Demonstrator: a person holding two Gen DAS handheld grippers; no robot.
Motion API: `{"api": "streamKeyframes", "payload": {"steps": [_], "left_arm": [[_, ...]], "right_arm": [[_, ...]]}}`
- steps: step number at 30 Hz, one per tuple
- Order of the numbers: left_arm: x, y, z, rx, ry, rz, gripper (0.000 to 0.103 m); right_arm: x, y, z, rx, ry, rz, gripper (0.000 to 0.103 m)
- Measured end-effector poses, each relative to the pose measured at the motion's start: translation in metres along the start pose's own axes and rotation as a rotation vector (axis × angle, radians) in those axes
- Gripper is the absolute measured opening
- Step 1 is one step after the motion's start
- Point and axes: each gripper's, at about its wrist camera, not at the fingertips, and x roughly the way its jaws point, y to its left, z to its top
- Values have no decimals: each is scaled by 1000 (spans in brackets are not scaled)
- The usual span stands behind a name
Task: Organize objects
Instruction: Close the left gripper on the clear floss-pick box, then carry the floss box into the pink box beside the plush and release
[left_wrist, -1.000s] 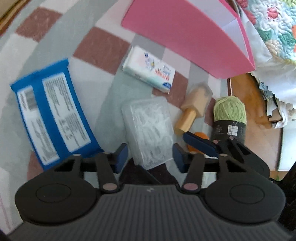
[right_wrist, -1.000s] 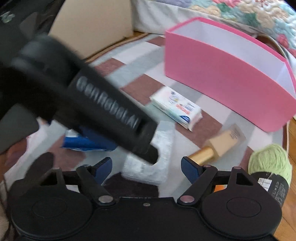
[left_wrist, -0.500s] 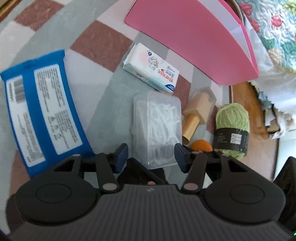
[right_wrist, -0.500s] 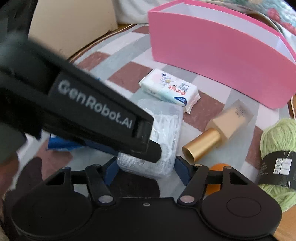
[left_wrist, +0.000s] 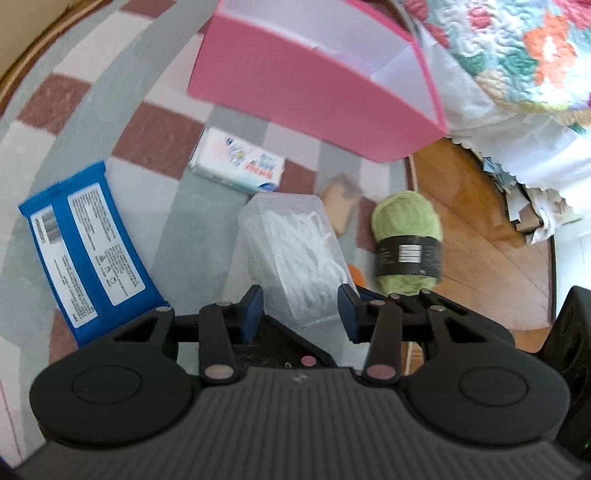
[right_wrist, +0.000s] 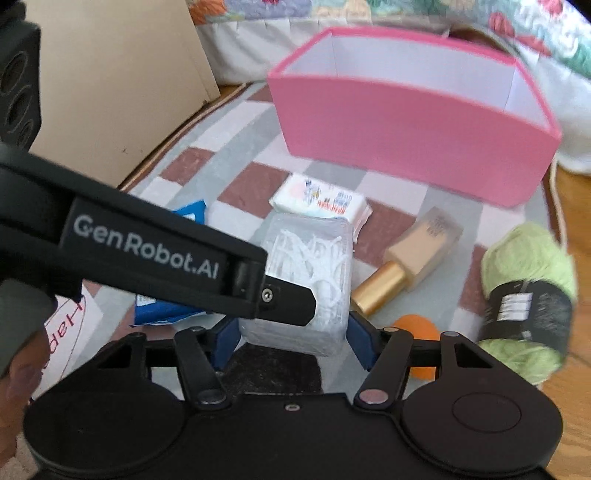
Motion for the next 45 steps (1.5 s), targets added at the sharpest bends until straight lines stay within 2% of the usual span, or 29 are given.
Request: {"api": "streamKeyframes", "payload": {"steps": [5, 12, 17, 23, 28, 34, 39, 45], "left_arm": [[-31, -27, -1, 52, -42, 6, 42], [-62, -63, 7, 116, -148, 19, 42], [-75, -81, 34, 144, -194, 3, 42], [-73, -99, 82, 165, -240, 18, 42], [-47, -109, 117, 164, -265, 43, 42], [0, -106, 175, 145, -226, 62, 42], [41, -87, 213, 93, -153, 67, 42], [93, -61, 236, 6, -63, 67, 42]], "right_arm": [[-37, 10, 0, -20, -53, -22, 67], [-77, 9, 21, -43, -151, -38, 67], [-92, 1, 43, -74, -217, -64, 67], [-91, -22, 92, -135, -228, -83, 67], [-67, -50, 128, -105, -192, -67, 67], [-21, -89, 166, -33, -136, -29, 67], [26, -120, 190, 7, -76, 13, 67], [79, -143, 200, 85, 31, 16, 66]]}}
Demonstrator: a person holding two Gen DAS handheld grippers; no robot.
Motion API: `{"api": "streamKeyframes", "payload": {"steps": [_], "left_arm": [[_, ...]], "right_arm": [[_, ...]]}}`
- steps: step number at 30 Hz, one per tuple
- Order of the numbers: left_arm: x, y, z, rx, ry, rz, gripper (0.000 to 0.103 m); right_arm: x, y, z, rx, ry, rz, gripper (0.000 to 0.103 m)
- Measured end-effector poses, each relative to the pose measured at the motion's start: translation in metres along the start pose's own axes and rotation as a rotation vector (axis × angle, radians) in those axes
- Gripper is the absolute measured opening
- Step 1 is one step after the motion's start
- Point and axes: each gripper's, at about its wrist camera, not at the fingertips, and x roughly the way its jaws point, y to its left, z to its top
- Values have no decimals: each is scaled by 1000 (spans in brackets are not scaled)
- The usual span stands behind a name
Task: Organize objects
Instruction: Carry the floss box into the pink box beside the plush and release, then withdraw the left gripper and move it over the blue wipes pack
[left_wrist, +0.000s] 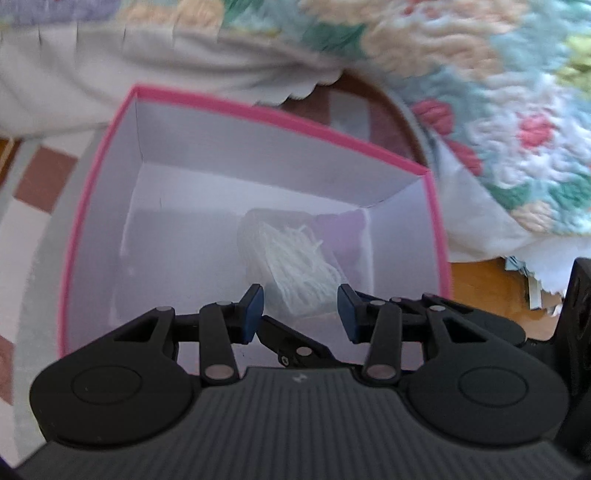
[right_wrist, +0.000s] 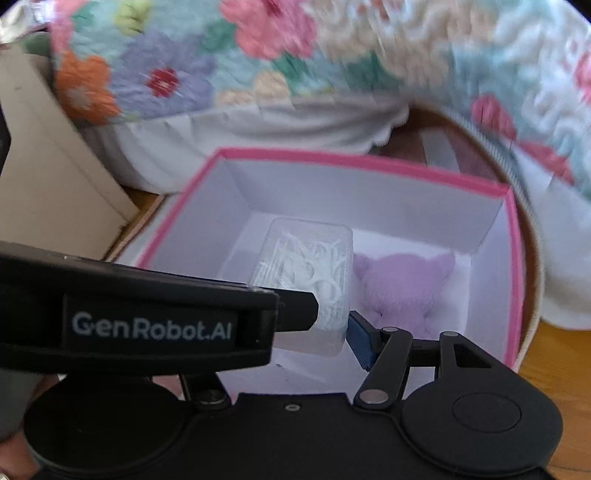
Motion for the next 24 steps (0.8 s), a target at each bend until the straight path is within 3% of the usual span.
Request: {"api": "streamKeyframes", "payload": {"steps": [5, 15, 19, 24], "left_arm": [[25, 11, 5, -65, 45, -30, 42], [41, 8, 10, -74, -2, -43, 41], [40, 22, 9, -124, -7, -58, 40], [20, 21, 0, -27, -32, -37, 44]], "right_arm": [[29, -11, 0, 41, 73, -16, 66], [38, -22, 12, 48, 35, -132, 65], [46, -19, 14, 17, 17, -169, 65], [33, -17, 8, 39, 9, -86, 67]]}}
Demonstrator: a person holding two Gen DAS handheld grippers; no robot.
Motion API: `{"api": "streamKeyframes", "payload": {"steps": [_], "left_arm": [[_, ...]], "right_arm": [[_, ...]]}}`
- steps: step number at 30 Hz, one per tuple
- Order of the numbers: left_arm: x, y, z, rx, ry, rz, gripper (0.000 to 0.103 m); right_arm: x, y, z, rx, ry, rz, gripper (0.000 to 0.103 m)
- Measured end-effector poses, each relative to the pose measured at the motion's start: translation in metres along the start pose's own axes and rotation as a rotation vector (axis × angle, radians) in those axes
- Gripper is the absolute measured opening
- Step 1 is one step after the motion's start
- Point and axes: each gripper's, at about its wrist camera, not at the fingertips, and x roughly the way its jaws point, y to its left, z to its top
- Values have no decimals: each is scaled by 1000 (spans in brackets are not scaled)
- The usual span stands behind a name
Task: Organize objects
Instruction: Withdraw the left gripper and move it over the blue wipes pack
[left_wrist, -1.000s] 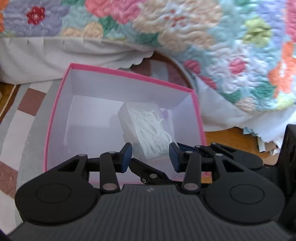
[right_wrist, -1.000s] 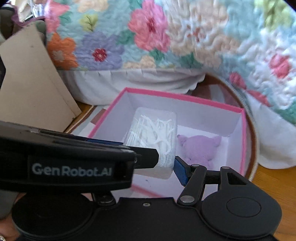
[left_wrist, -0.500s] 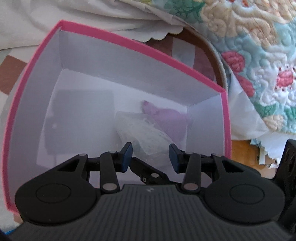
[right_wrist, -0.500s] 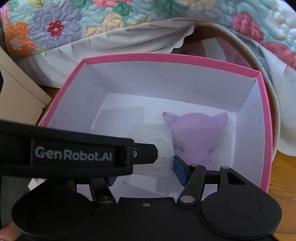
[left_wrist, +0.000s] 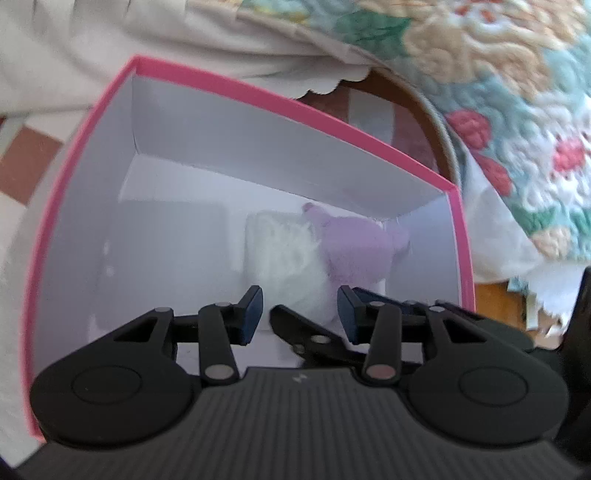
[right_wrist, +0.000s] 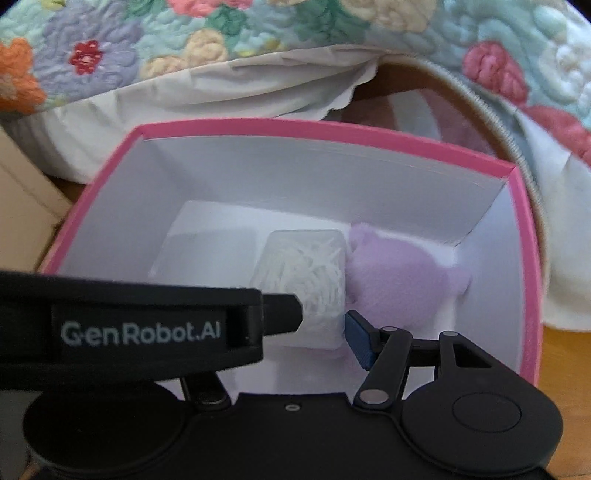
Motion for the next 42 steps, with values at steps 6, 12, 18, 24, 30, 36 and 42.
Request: {"api": "streamKeyframes", "payload": {"steps": [6, 12, 18, 24, 30, 36, 42], "left_arm": [[-31, -10, -8, 30, 9, -27, 45], [-72, -37, -22, 136, 66, -48, 57], [-137, -63, -35, 203, 82, 21, 65], [-202, -80, -59, 281, 37, 102, 75], [-255, -77, -86, 284, 27, 114, 78], [-301, -60, -121, 290, -4, 114, 79], [-330, -37, -156, 267, -33, 127, 86]], "right_arm": [[-36, 0, -21, 19, -75, 67, 69], [-87, 21, -39, -88, -110, 53, 69], [-144, 36, -49, -134, -133, 70, 79], [-200, 52, -65, -189, -165, 74, 87], [-247, 76, -91, -271, -162, 87, 89], [-278, 107, -128, -361, -182, 169, 94], [-285, 141, -159, -465, -173, 206, 95]]}}
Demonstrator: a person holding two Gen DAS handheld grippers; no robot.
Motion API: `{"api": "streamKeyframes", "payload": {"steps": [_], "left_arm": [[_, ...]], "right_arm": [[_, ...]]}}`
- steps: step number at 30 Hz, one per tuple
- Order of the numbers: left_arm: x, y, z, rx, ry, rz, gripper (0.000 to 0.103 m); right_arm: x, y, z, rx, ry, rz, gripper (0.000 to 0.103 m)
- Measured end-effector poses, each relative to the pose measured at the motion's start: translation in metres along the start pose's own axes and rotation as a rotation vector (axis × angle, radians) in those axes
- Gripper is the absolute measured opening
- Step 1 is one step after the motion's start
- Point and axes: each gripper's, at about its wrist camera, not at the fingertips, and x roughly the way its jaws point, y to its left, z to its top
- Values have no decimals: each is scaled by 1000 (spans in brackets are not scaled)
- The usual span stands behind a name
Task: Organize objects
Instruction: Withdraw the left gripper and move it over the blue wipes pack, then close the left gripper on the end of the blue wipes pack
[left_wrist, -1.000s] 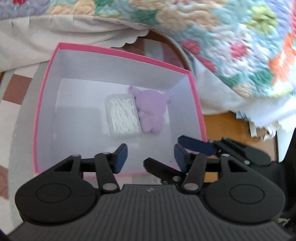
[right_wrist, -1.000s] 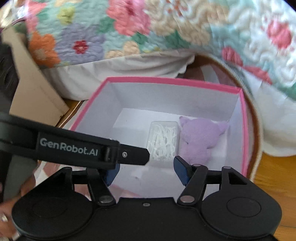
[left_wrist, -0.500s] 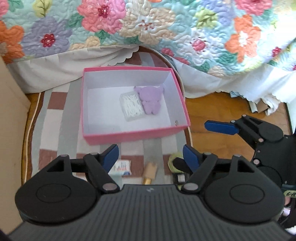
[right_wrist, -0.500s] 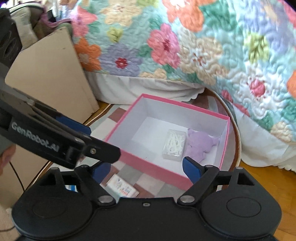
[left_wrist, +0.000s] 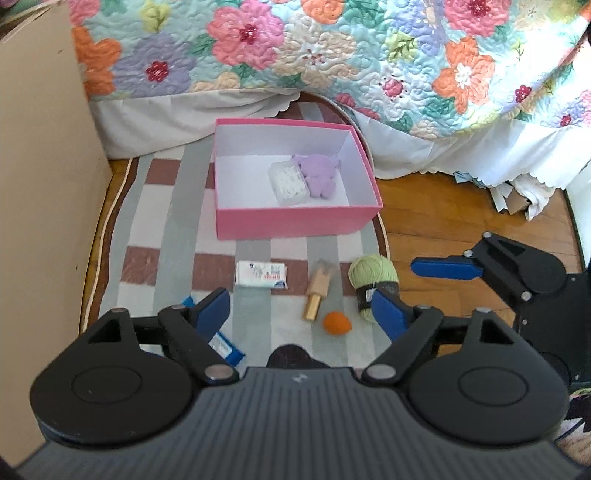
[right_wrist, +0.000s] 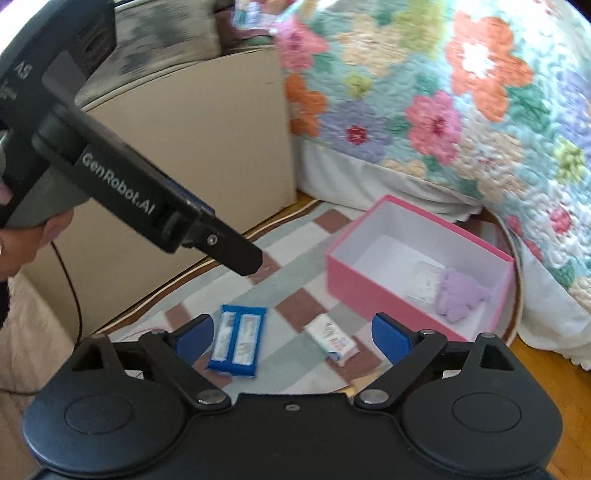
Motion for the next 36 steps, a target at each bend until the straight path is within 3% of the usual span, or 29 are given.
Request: {"api": "streamKeyframes", "payload": {"steps": [7, 13, 17, 22, 24, 27, 32, 36], "left_arm": [[19, 40, -36, -108, 26, 17, 87], [41, 81, -61, -204, 43, 54, 87], [63, 101, -72, -260, 43, 97, 84], [95, 129, -86, -360, 10, 74, 86], [108, 135, -90, -374, -1, 136, 86], [127, 142, -92, -394, 3, 155, 86], [160, 158, -106, -524, 70, 120, 83], [174, 158, -112, -512, 69, 182, 82]], "right_arm": [[27, 39, -17, -79, 12, 87, 95], [61, 59, -30, -67, 24, 158, 95], [91, 68, -38, -97, 13, 158, 95], [124, 74, -51, -123, -96, 91, 95], [141, 76, -55, -170, -76, 84, 95], [169, 75, -61, -222, -8, 114, 95], [215, 66, -68, -135, 126, 147, 92], [238, 64, -76, -106, 181, 138, 90]]}}
